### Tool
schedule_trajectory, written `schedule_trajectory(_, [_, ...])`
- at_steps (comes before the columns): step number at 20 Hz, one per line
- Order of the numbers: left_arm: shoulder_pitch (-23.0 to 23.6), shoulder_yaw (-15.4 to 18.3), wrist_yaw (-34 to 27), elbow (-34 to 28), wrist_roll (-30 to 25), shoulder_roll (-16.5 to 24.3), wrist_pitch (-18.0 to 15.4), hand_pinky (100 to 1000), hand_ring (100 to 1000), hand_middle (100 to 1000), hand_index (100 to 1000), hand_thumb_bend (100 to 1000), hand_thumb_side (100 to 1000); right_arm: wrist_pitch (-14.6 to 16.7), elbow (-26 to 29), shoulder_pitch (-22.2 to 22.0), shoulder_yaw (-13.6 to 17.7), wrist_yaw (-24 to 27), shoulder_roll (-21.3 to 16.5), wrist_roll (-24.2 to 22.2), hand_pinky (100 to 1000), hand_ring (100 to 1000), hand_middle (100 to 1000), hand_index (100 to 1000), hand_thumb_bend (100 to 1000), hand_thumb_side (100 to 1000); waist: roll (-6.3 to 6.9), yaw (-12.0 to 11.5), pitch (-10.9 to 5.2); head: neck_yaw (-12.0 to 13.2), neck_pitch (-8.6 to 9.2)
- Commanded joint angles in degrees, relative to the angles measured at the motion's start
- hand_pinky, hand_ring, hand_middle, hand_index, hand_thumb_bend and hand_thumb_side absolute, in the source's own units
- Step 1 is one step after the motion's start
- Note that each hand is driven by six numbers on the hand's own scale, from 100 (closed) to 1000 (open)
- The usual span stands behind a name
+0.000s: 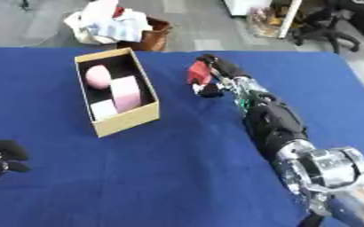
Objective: Pick up objects on the table and place them in the box.
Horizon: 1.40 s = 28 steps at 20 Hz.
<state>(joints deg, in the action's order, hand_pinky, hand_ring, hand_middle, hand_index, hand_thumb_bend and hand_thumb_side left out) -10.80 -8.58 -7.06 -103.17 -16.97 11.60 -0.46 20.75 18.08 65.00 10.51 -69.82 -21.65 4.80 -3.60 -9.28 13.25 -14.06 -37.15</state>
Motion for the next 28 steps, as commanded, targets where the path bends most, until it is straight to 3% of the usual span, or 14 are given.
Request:
schedule_trajectory(1, [-0.5,0.1,0.0,-1.5,0.0,1.2,-0.2,643,695,642,757,100,971,0.0,0.7,1.5,0.1,1.0,-2.4,-0.1,914,987,1000,1000,100,570,0.68,-0.2,0.04,-0.2,0.59])
schedule_trajectory(20, [-0.5,0.1,0.4,-1.8,-0.2,1.5,-0.3,644,696,642,757,100,993,-1.2,-1.5,1.1,-0.7,3.6,-3.3,-0.3,897,962,981,1000,100,621,1.13,-1.0,1.56,-0.6,-0.03])
schedule_trajectory(28, [-0.6,0.1,0.4,-1.8,-0.4,1.6,-0.4,645,696,642,758,100,992,-2.2,-3.3,0.9,-1.7,4.7,-3.7,1.9,870,920,892,1000,100,574,1.26,-0.8,1.63,-0.7,-0.17])
